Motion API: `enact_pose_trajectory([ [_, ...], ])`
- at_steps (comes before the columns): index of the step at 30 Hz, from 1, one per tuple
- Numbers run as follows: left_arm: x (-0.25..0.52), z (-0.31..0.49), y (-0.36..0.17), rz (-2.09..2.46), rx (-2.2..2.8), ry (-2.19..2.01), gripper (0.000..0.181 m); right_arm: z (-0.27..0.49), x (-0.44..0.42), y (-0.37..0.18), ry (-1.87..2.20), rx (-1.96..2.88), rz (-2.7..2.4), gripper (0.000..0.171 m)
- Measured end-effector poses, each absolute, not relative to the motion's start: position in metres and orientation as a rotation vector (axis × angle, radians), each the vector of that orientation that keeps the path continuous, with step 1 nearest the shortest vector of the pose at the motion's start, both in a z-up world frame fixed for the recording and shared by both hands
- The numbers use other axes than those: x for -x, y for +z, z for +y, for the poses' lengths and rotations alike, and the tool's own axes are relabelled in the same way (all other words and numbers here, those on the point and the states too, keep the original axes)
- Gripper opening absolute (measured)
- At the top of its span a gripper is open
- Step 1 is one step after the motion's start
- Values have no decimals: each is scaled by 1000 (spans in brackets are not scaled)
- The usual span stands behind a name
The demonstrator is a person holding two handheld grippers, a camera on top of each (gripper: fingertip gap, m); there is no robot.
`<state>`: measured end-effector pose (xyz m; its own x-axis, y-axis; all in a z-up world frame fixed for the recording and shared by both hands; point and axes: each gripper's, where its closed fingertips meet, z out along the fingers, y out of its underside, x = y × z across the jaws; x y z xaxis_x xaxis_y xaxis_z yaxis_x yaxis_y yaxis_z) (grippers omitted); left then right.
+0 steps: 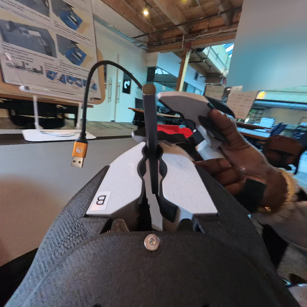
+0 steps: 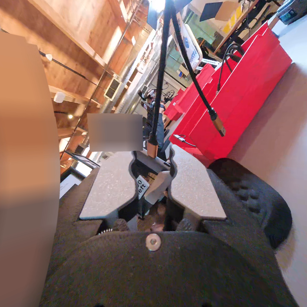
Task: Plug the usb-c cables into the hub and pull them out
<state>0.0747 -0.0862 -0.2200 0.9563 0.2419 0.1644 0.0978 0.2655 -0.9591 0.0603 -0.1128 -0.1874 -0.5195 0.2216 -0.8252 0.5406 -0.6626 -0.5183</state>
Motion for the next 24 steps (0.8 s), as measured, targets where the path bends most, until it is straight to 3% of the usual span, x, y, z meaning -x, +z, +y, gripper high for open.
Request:
enact_pose_trajectory([
  [2, -74, -86, -220, -306, 1321, 202, 11, -108, -58, -184, -2338, -1449, 1125, 11],
  [9, -79, -87, -208, -180, 1345, 632, 27, -103, -68, -183, -2434, -1418, 1316, 10],
  [14, -78, -87, -210, -212, 1352, 572, 13, -99, -70, -187, -2461, -1457, 1389, 13],
  [16, -76, -87, -212, -182, 1357, 699, 11, -100, -68, -194, -2432, -1527, 1434, 21],
  [24, -73, -87, -217, -162, 1344, 921, 11, -97, -65, -195, -2473, -1516, 1322, 11],
])
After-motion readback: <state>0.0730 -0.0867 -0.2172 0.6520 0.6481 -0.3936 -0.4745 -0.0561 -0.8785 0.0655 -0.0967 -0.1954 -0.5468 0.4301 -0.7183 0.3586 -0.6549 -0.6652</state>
